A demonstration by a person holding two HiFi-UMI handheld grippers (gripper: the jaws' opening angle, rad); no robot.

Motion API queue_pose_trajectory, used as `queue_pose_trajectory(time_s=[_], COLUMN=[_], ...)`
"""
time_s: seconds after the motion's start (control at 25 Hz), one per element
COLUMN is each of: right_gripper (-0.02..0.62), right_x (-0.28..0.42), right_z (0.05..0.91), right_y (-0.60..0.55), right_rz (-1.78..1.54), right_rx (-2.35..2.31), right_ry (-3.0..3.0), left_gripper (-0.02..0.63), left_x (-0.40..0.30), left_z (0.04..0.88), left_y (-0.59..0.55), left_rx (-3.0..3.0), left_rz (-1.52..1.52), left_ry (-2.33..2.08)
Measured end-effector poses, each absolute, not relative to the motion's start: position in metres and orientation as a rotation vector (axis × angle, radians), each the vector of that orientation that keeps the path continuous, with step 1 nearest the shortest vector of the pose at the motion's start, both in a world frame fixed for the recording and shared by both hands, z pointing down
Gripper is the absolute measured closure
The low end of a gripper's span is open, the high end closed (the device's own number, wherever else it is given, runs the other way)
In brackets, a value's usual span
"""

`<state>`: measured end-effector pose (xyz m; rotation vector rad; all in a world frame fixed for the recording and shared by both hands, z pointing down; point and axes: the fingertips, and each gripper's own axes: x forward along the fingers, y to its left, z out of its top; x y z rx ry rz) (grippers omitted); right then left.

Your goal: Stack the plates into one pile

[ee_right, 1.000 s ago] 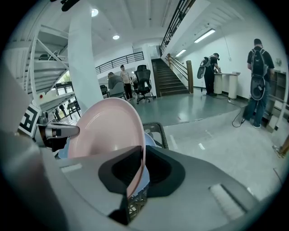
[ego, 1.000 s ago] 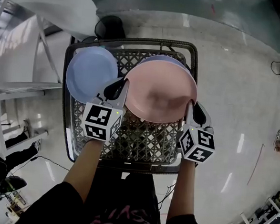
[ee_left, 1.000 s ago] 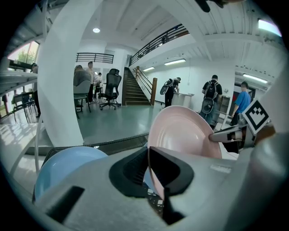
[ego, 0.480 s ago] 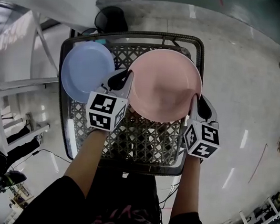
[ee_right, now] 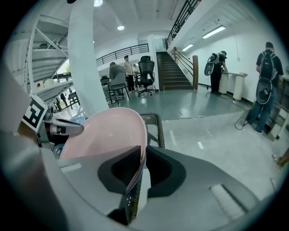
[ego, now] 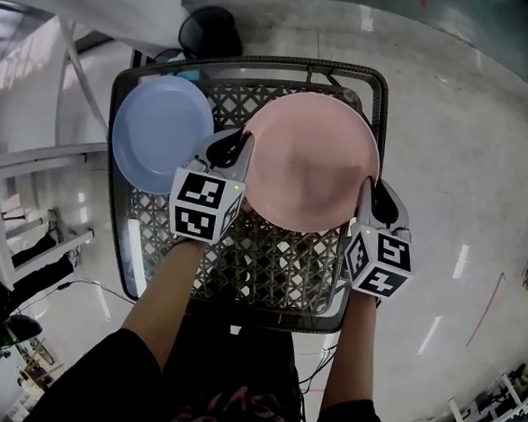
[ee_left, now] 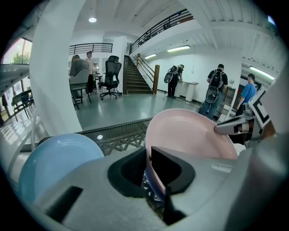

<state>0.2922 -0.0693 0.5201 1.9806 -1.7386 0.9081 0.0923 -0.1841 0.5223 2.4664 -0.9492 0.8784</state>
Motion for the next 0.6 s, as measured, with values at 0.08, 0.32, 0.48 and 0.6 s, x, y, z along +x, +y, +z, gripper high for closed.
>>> queue_pose_trajectory(time_s=[0.08, 0.32, 0.48, 0.6], right_gripper=[0.544, 0.543, 0.543, 0.54], right_x=[0.293, 0.296, 0.295, 0.293], right_z=[0.521, 0.521, 0.516, 0.509], right_y=[-0.068, -0.066, -0.064, -0.062], right_rz=[0.927, 0.918, 0.898, 0.888], right_rx=[1.997, 2.007, 2.02, 2.03], right_ry=[-1.74, -1.741, -1.746, -1.751], left_gripper=[0.569, 0.554, 0.514, 0.477], left_x=[0.092, 0.089, 0.091, 0.089], left_z=[0.525, 0.53, 0.528, 0.519], left_y=[-0.184, -0.184, -0.181, -0.182], left_rx=[2.449, 2.438, 2.481, 2.506], left_rz=[0.865, 0.877, 0.886, 0.85], left_ry=[-0.956, -0.964, -0.956, -0.973])
